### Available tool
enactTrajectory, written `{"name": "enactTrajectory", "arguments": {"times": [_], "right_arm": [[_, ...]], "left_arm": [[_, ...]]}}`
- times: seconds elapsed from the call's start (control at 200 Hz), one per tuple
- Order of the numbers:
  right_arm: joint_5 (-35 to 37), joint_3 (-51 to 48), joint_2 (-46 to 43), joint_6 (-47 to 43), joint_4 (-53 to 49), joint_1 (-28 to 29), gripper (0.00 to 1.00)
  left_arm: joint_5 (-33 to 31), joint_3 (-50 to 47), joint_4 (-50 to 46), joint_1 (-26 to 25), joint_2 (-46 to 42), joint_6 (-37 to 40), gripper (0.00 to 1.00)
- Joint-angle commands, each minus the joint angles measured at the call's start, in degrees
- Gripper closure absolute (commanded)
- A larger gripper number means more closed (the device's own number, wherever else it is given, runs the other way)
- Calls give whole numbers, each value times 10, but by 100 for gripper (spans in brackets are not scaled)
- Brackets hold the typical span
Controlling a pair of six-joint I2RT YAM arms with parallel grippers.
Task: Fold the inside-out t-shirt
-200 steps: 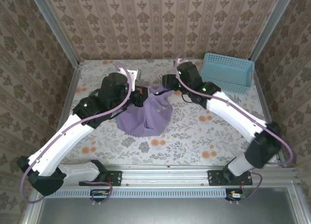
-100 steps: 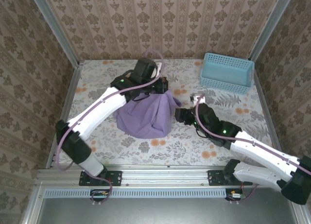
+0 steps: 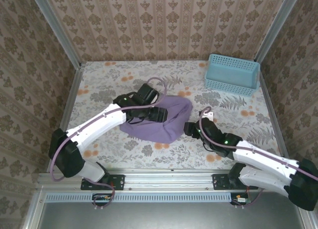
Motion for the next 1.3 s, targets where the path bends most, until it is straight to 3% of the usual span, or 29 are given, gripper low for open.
{"name": "enactTrajectory", "arguments": {"times": [0.0, 0.185, 0.33, 0.62, 0.965, 1.05, 1.21, 1.295], "right_arm": [[-23, 30, 56, 34, 42, 1, 23], [-59, 61, 139, 47, 82, 0, 27], [-66, 68, 168, 53, 90, -2, 27], [-134, 110, 260, 46, 130, -6, 31], [-182, 149, 331, 52, 175, -9, 32], [-175, 157, 346, 52, 152, -9, 42], [-137, 135, 314, 34, 120, -3, 80], [-116, 105, 272, 28, 102, 5, 91]], "left_arm": [[-9, -17, 48, -24, 38, -33, 21], [-33, -9, 60, -42, 101, -61, 29], [-57, -52, 93, -40, 91, -84, 41], [-70, -157, 166, -21, 19, -125, 82], [-10, -260, 268, -30, -54, -163, 92], [-10, -277, 282, -33, -60, -169, 92], [-17, -300, 296, -23, -58, -179, 93], [-9, -301, 302, -15, -48, -175, 94]]}}
